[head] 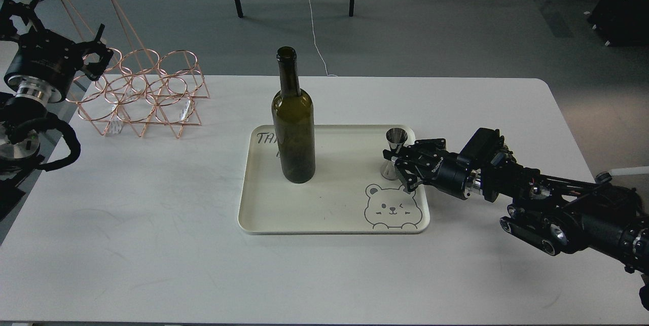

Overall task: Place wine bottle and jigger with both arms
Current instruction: 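Lift the jigger and set it on the table beside the tray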

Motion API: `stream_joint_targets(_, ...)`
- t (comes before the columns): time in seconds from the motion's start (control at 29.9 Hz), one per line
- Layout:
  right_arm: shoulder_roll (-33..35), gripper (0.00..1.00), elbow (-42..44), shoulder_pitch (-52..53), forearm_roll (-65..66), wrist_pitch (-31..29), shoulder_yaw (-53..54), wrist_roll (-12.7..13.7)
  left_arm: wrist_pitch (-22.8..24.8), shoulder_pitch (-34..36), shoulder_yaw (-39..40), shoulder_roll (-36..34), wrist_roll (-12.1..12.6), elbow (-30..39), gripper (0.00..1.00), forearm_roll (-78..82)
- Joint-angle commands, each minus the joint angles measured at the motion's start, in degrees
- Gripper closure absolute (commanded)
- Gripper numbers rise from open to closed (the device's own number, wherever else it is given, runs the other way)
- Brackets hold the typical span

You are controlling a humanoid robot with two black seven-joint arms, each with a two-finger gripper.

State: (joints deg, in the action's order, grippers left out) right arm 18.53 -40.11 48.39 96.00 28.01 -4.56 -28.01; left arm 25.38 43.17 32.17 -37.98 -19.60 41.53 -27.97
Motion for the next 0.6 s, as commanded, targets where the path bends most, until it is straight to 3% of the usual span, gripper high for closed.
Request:
stream_joint_targets(0.0, 0.5, 0.96, -0.1, 0.3, -0.7, 0.0, 1.1, 0.0, -0.1, 0.1, 0.1, -0.5, 0.0, 0.4, 0.02, -0.1)
stream_joint_targets(0.2, 4.8, 0.96, -1.4, -0.2, -3.6, 0.0, 7.8, 0.0, 0.4, 0.1, 0.0, -1.7, 0.4, 0.5, 0.02, 0.1)
stream_joint_targets(0.57, 15.0, 0.96, -0.4, -4.0, -10.6, 0.0, 8.3, 0.0, 0.5, 0.1, -0.3, -5.3, 0.6, 3.6, 0.02, 0.2)
